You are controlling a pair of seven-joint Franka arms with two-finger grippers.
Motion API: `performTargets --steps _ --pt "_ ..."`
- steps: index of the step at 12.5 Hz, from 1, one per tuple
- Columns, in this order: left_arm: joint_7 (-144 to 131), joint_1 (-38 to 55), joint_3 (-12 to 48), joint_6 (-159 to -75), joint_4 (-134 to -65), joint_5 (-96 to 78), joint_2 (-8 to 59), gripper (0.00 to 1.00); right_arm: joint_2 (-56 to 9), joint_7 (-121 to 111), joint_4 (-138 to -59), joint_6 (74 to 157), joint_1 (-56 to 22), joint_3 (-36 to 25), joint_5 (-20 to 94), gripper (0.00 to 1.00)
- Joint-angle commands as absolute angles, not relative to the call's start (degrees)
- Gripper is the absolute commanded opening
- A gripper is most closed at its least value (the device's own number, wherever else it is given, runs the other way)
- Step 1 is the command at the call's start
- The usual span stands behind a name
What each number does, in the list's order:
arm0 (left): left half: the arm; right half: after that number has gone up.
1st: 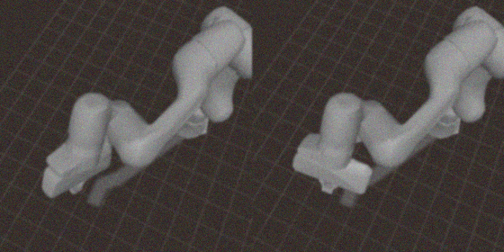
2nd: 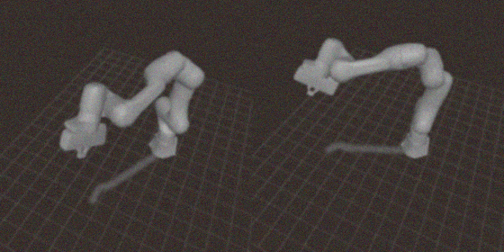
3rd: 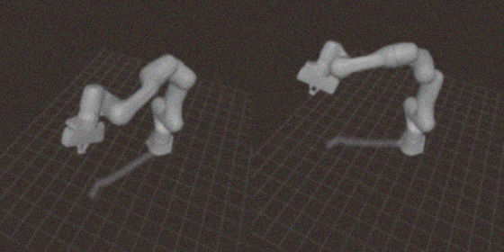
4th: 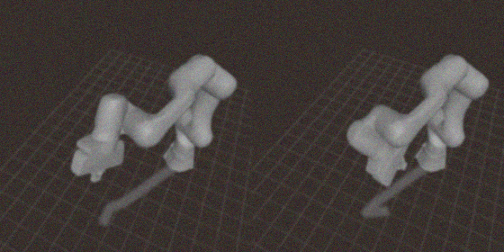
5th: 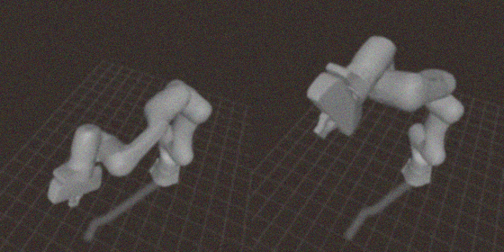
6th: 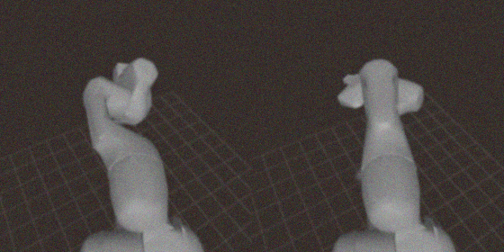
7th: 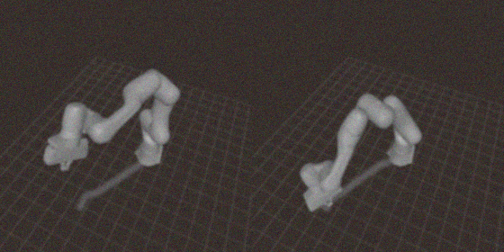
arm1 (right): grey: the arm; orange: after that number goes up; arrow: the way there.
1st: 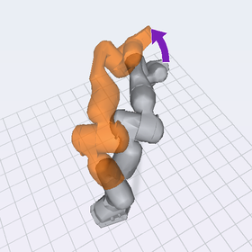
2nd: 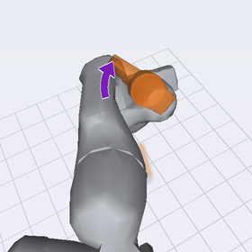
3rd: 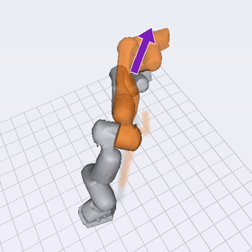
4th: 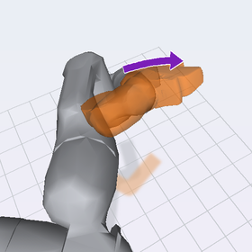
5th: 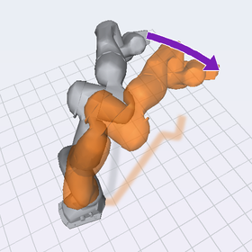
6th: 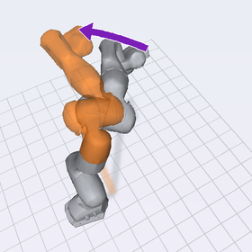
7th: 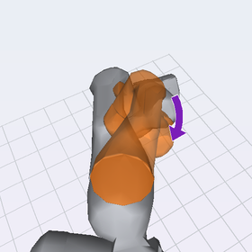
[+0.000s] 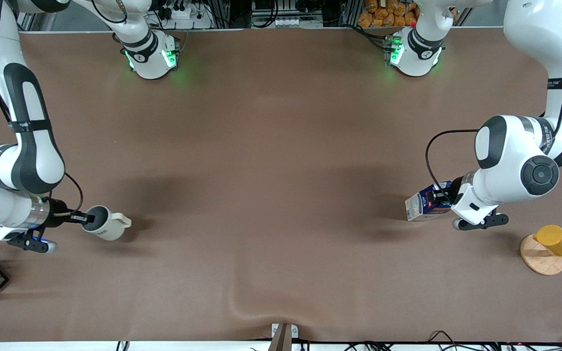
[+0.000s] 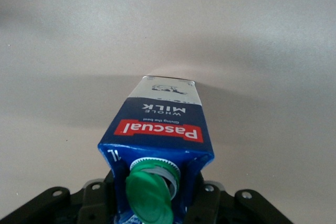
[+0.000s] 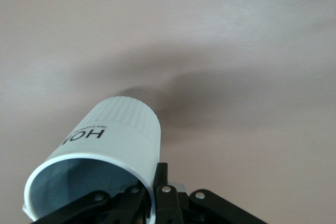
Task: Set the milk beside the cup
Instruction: 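Close the left gripper on the milk while the right gripper grips the mug, then carry the white mug with the right gripper to the table center and lower it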
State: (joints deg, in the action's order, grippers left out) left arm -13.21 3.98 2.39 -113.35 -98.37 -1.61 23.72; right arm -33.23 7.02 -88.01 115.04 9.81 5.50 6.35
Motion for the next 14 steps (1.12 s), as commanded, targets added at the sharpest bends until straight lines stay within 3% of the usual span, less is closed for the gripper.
performTargets --steps 1,4,10,14 --pt "-13.01 4.48 2.37 -113.2 -98.35 0.0 22.85 0.51 -33.22 18.66 -85.96 114.26 4.16 5.36 7.65 0.0" --pt "-13.62 4.4 2.37 -113.12 -97.83 0.0 22.15 0.37 -34.19 33.71 -84.82 114.61 -2.97 5.36 7.47 0.0" --pt "-13.71 4.75 2.37 -109.53 -95.72 0.09 20.57 0.41 -39.46 58.51 -75.32 115.57 -17.3 5.45 10.11 0.0" --pt "-14.41 5.54 2.37 -105.21 -93.78 0.09 19.78 0.44 -41.83 69.15 -75.41 125.23 -24.77 5.36 14.68 0.0"
